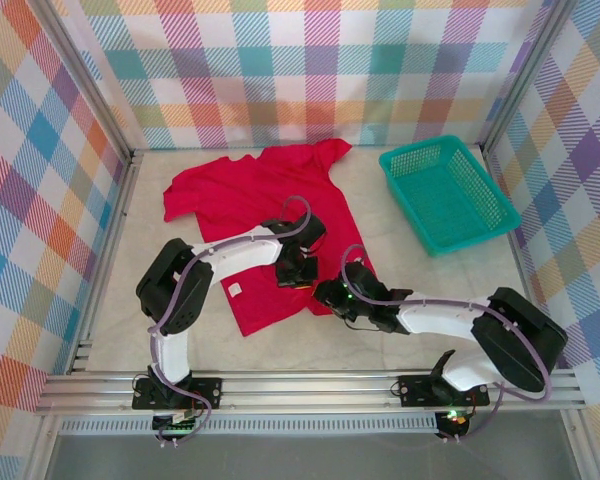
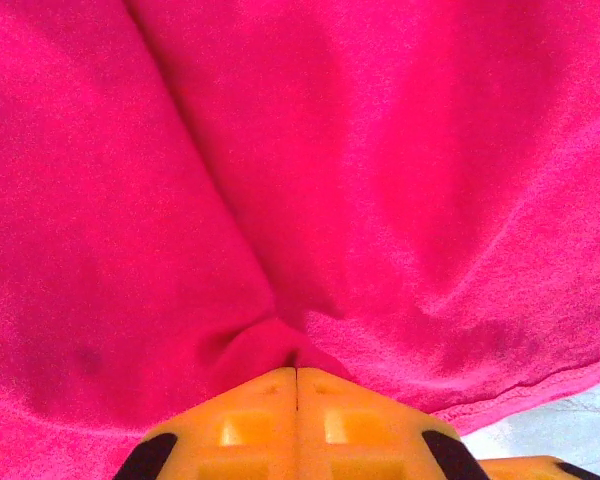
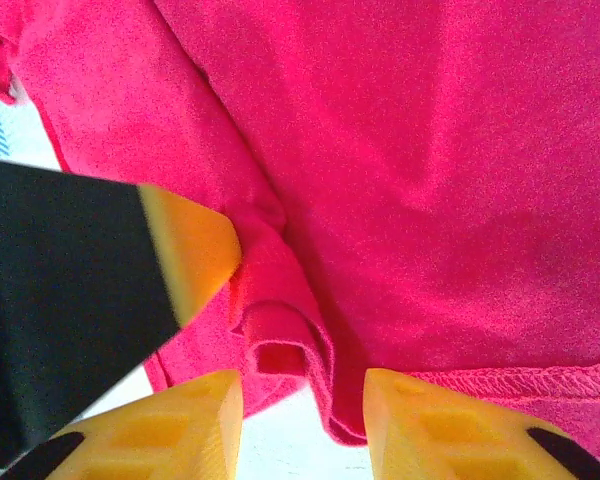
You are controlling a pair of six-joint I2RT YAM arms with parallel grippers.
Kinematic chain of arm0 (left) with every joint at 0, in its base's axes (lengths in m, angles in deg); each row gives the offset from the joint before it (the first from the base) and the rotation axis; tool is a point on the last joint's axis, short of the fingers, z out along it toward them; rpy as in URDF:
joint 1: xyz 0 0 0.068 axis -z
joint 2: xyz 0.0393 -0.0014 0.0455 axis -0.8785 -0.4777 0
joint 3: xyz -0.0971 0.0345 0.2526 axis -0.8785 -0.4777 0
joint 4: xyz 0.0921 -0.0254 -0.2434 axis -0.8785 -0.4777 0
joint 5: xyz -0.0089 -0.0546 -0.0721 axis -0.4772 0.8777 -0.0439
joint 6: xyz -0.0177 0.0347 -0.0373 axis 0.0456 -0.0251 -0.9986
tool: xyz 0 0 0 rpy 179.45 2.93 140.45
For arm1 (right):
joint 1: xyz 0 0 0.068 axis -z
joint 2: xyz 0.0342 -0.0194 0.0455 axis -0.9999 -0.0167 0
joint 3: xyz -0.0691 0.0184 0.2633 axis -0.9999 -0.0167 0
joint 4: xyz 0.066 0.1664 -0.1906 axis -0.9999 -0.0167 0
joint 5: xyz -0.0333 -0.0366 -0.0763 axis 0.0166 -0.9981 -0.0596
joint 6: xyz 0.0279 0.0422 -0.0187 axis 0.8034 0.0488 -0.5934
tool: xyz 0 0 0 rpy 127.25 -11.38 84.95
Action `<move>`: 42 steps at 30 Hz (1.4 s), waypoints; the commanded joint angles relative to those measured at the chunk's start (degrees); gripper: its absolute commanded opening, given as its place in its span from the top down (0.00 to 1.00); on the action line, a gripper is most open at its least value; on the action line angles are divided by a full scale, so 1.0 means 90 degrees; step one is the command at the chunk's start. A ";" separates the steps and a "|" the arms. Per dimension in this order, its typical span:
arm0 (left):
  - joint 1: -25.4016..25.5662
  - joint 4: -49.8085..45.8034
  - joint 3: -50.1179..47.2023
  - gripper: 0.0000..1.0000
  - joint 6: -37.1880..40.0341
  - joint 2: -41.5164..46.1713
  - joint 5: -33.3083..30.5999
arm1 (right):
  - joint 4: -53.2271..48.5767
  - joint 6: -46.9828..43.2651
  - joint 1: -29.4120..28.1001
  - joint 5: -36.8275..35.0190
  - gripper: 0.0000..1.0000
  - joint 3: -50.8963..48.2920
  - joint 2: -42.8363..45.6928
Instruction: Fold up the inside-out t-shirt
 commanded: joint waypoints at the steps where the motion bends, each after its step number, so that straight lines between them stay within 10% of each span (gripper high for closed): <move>1: -0.0061 0.0065 -0.0065 1.00 -0.0099 0.0159 0.0078 | -0.0167 0.0049 -0.0044 -0.0378 0.62 0.0221 0.0248; 15: -0.0116 0.0112 -0.0161 1.00 -0.0142 0.0234 0.0155 | 0.0377 0.0249 -0.0043 -0.0430 0.70 0.0548 -0.0651; 25: -0.0278 0.0326 -0.0388 1.00 -0.0305 0.0468 0.0352 | 0.0485 0.0458 -0.0053 -0.0430 1.00 0.0585 -0.0911; 42: -0.0818 -0.0231 0.0106 1.00 -0.0045 0.0820 0.0155 | -0.0912 0.0460 -0.0430 -0.0459 1.00 0.0274 -0.0055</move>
